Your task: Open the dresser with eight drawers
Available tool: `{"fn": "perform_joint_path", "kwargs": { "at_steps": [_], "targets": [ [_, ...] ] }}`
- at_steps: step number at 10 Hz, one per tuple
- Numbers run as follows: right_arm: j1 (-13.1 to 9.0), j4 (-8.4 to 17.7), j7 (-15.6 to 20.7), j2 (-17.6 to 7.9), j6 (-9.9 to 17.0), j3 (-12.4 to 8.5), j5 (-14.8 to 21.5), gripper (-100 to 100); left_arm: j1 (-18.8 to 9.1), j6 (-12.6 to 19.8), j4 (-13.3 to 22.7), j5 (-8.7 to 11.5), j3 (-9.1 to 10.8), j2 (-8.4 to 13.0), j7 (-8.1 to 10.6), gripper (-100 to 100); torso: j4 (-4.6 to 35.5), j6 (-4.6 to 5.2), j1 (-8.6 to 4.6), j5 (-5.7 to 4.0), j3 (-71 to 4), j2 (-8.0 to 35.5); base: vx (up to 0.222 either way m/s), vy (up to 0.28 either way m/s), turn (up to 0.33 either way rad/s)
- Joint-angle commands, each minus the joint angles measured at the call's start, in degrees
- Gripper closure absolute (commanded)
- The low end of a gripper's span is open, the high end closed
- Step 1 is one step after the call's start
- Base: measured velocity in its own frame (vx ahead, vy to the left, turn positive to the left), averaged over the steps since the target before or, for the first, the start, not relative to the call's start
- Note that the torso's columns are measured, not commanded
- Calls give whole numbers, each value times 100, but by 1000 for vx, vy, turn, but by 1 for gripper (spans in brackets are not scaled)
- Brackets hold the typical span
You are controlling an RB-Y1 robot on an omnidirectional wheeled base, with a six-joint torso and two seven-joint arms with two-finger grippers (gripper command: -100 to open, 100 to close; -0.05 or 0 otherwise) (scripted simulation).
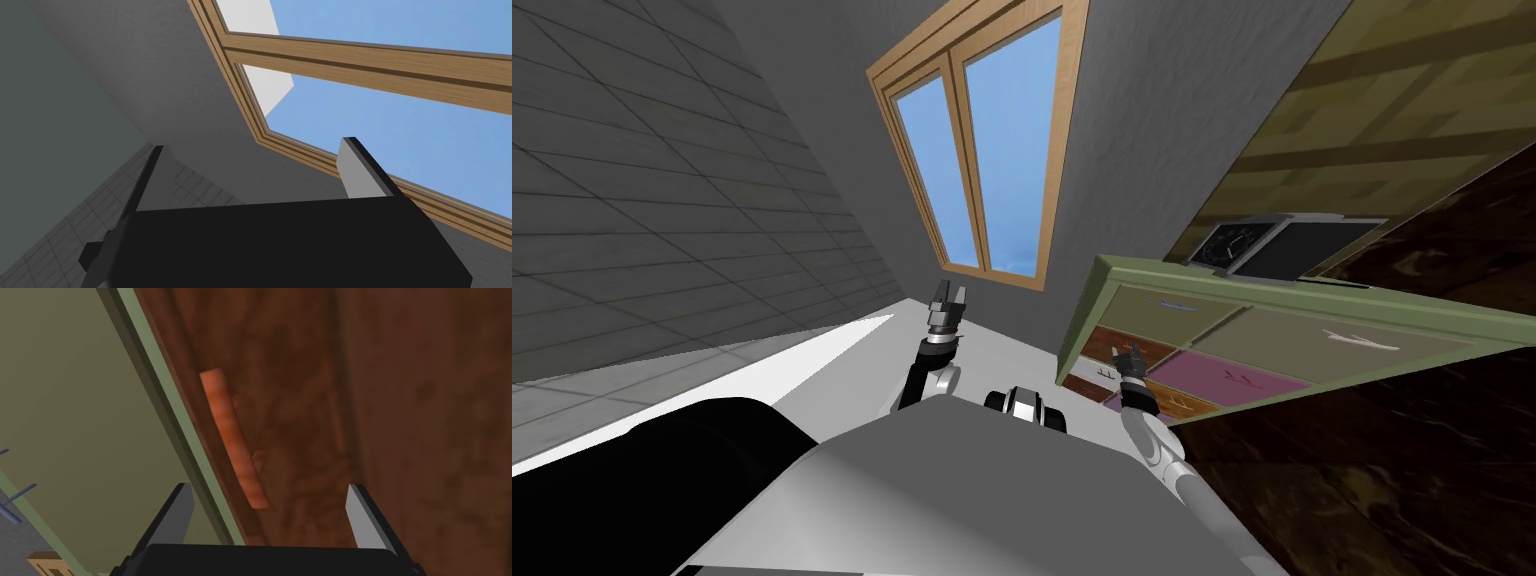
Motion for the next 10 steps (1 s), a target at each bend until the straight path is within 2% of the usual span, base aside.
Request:
{"fn": "perform_joint_path", "kwargs": {
  "at_steps": [1,8,9,10],
  "targets": [
    [20,-56,-28,-32,-33,10,15,100,0,0,0,0,0,0,0,0,-2,-1,-6,-2,-6,-10,-110,-3,-48],
    [118,-186,-108,-94,-104,71,90,100,-2,0,0,0,0,0,0,0,-12,3,-16,-8,-15,-24,-169,41,-44],
    [-2,-232,-106,-222,-268,-4,-12,-100,-2,1,1,0,-1,0,0,0,-12,4,-19,-10,-12,-21,-114,44,-26],
    [-49,-259,-112,-288,-357,-37,-59,-100,-1,0,1,0,-1,0,0,0,-14,-1,-12,-5,-28,-49,-40,52,-12]
  ]
}}
